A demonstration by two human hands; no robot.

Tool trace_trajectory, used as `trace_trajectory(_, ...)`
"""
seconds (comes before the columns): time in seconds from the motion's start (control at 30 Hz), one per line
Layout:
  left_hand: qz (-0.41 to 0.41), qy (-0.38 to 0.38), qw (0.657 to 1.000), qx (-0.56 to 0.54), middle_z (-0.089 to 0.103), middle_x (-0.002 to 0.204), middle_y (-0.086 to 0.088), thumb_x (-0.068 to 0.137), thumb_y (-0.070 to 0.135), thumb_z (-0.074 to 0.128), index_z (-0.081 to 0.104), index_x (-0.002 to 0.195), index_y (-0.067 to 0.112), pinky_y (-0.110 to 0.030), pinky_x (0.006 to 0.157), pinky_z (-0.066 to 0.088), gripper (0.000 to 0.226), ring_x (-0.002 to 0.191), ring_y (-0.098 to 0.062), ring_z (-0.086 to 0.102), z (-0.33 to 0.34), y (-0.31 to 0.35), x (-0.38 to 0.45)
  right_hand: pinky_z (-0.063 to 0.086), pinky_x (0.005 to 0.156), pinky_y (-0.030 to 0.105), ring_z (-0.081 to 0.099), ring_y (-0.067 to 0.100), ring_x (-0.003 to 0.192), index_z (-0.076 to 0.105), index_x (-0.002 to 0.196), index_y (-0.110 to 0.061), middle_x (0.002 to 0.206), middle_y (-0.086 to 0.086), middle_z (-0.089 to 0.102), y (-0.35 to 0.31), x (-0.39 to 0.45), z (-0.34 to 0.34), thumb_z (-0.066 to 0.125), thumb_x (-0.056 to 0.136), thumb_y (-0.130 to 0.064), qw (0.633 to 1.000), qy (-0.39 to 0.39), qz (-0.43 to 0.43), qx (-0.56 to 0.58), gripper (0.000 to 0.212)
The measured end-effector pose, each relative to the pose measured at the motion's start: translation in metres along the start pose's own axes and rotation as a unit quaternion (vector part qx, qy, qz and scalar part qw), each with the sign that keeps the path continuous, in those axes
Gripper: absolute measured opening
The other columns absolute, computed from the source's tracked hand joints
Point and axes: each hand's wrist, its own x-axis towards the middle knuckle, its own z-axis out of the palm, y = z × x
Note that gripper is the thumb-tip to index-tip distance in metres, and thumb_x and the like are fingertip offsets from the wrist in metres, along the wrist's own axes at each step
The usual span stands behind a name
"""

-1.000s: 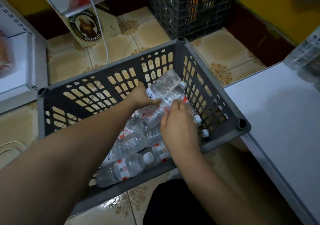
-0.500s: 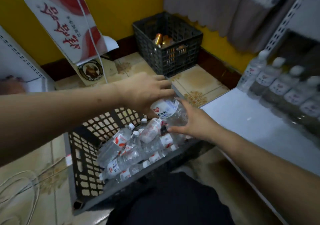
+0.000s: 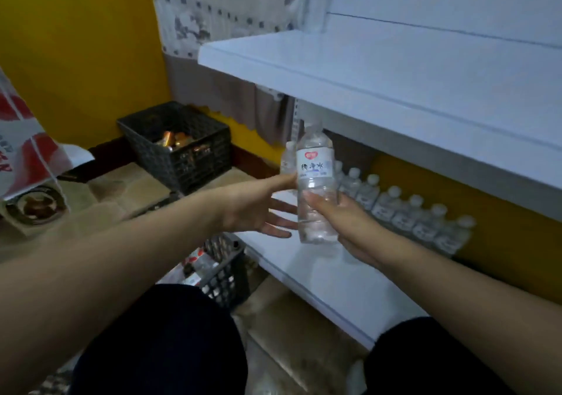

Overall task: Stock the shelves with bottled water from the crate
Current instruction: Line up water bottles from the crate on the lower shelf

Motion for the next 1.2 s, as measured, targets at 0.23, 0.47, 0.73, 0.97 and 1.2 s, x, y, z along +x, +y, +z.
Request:
trace_trajectory(0.23,0.068,-0.098,0.989,-0.088,0.065,0.127,-0.012,0.088,-0.005,0.063,0.038,0.143,0.032,-0.046,0.095,0.053,0.071,0.114,-0.035,0.063,0.133,-0.026,0.057,0.056,0.089,0.051,0.070,0.026,0.102,0.055,0.129,-0.026,0.117,0.004,0.071,0.007,-0.046,-0.087,0.079,0.065,-0.063,0.977,0.183,0.073,0.088,0.078)
trace_trajectory(0.47,0.042,-0.125,0.990,0.042,0.064,0.117,-0.013,0.079,-0.010,0.072,0.038,0.142,0.039,-0.043,0.085,0.058,0.087,0.102,-0.027,0.069,0.197,-0.069,0.107,0.051,0.081,0.033,0.064,0.021,0.087,0.064,0.097,-0.021,0.090,0.003,0.068,0.013,-0.069,-0.216,0.070,0.085,-0.046,0.962,0.214,0.131,0.102,0.029)
trace_trajectory(0.73,-0.005,-0.158,0.983,0.093,0.062,0.099,-0.001,0.080,-0.016,0.065,0.047,0.130,0.026,-0.030,0.074,0.059,0.068,0.083,-0.013,0.066,0.245,-0.117,0.177,0.059,0.082,0.042,0.066,0.027,0.094,0.055,0.132,-0.007,0.133,0.018,0.058,0.076,-0.088,-0.310,0.067,0.090,-0.038,0.939,0.216,0.268,-0.011,0.053)
trace_trajectory(0.97,0.042,-0.086,0.930,0.354,0.049,0.138,-0.011,0.088,0.011,0.067,0.033,0.149,0.015,-0.020,0.084,0.041,0.070,0.122,-0.021,0.052,0.261,-0.111,0.243,0.057,0.079,0.043,0.063,0.034,0.111,0.052,0.135,-0.006,0.133,0.016,0.058,0.100,-0.081,-0.349,0.074,0.086,-0.032,0.906,0.364,0.186,-0.110,0.060)
trace_trajectory(1.2,0.150,-0.021,0.799,0.582,0.046,0.142,-0.015,0.088,0.019,0.061,0.034,0.148,0.013,-0.034,0.102,0.042,0.065,0.127,-0.032,0.047,0.227,-0.073,0.279,0.052,0.094,0.049,0.060,0.032,0.114,0.058,0.128,-0.009,0.127,0.012,0.061,0.120,-0.044,-0.369,0.074,0.085,-0.037,0.841,0.436,0.151,-0.281,0.054)
